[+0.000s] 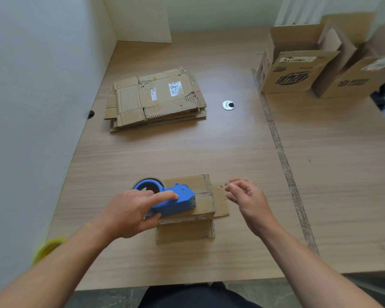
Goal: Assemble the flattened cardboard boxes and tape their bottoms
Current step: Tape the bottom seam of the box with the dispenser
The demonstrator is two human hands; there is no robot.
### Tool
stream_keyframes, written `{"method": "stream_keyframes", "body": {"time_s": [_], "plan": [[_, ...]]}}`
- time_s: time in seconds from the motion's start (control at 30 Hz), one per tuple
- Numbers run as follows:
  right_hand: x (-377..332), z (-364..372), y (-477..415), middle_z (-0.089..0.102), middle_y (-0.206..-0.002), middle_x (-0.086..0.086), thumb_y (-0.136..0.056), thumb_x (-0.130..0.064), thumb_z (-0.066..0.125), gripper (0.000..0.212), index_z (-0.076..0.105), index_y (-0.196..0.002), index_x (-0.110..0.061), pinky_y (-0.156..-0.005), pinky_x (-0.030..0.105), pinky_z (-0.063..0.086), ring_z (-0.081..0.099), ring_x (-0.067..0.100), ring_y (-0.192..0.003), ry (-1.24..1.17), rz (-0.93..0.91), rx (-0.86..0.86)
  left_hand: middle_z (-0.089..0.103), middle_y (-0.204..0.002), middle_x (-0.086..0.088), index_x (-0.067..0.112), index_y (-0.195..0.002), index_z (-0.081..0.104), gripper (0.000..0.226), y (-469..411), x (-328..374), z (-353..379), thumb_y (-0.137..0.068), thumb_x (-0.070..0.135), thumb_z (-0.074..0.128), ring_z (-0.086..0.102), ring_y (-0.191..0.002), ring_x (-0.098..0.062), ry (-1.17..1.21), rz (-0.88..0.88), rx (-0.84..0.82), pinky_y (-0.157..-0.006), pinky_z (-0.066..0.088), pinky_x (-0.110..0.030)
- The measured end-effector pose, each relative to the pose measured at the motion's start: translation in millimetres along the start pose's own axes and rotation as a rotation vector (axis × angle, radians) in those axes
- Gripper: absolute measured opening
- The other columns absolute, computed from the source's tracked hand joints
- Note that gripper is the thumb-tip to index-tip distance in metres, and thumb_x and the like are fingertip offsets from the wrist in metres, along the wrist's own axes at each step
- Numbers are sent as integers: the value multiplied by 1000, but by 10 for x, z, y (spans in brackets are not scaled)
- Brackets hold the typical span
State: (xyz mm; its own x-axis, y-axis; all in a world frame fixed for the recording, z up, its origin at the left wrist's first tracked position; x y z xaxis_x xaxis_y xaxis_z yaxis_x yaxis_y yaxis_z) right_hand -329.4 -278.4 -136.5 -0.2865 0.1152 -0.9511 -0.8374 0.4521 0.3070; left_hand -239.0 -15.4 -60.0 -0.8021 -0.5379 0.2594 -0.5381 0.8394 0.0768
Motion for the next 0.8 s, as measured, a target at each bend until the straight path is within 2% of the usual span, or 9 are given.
{"method": "stream_keyframes", "body": {"time_s": [0.07,0.17,0.27,0.33,0.47,0.6,0.8], "plan": [[48,72,-10,66,-98,6,-98,-15,58,22,67,-79,-11,-82,38,59,67,19,-93,8,69,14,43,-65,15,47,-128,44,49,6,16,-12,-79,43,48,43,-50,-9,6,-5,0,-45,35,-21],[4,155,-36,69,-79,-2,-97,-20,59,19,62,-79,-13,-63,29,54,67,12,-79,37,102,7,50,-67,14,46,-128,44,49,21,15,-20,-79,43,47,50,-51,-12,16,0,-3,-46,38,-23],[-13,177,-21,68,-70,-2,-94,-30,64,25,55,-78,-13,-55,26,47,60,8,-62,46,129,-18,55,-72,13,52,-130,38,51,-12,-3,-21,-80,46,45,55,-56,-15,13,2,-10,-48,42,-26],[41,180,2,65,-64,-2,-94,-29,65,26,54,-78,-11,-50,26,43,54,9,-55,16,168,-4,56,-73,14,53,-131,36,52,-25,6,-15,-80,47,44,56,-57,-14,4,4,-11,-48,43,-26],[211,213,42,62,-61,-1,-94,-25,67,26,55,-75,-13,-46,25,37,48,10,-47,-66,290,40,55,-73,15,52,-131,38,52,-20,6,-15,-80,46,45,55,-56,-12,-1,6,-11,-47,41,-25],[278,227,38,63,-60,-4,-95,-31,66,25,58,-78,-14,-46,25,38,48,10,-48,9,337,56,56,-75,14,54,-132,35,52,-8,-10,0,-81,48,44,55,-59,-13,0,7,-7,-50,41,-26],[325,279,-19,58,-66,1,-97,-35,61,27,57,-82,-14,-44,24,34,47,12,-51,92,446,-3,56,-78,14,59,-132,27,52,5,-27,26,-82,51,38,54,-62,-13,9,2,-9,-53,41,-27]]}}
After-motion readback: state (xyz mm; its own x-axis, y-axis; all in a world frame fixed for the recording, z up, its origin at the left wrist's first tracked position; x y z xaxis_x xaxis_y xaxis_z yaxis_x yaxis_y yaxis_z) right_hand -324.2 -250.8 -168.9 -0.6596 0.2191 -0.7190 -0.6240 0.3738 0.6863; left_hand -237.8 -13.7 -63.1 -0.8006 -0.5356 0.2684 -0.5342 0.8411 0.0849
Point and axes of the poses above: each hand's wrist, its own y-axis away from the middle knuckle, its own z-axis out of the palm, x = y × z, the point moved 6 cm from there along -y, towards the middle knuckle
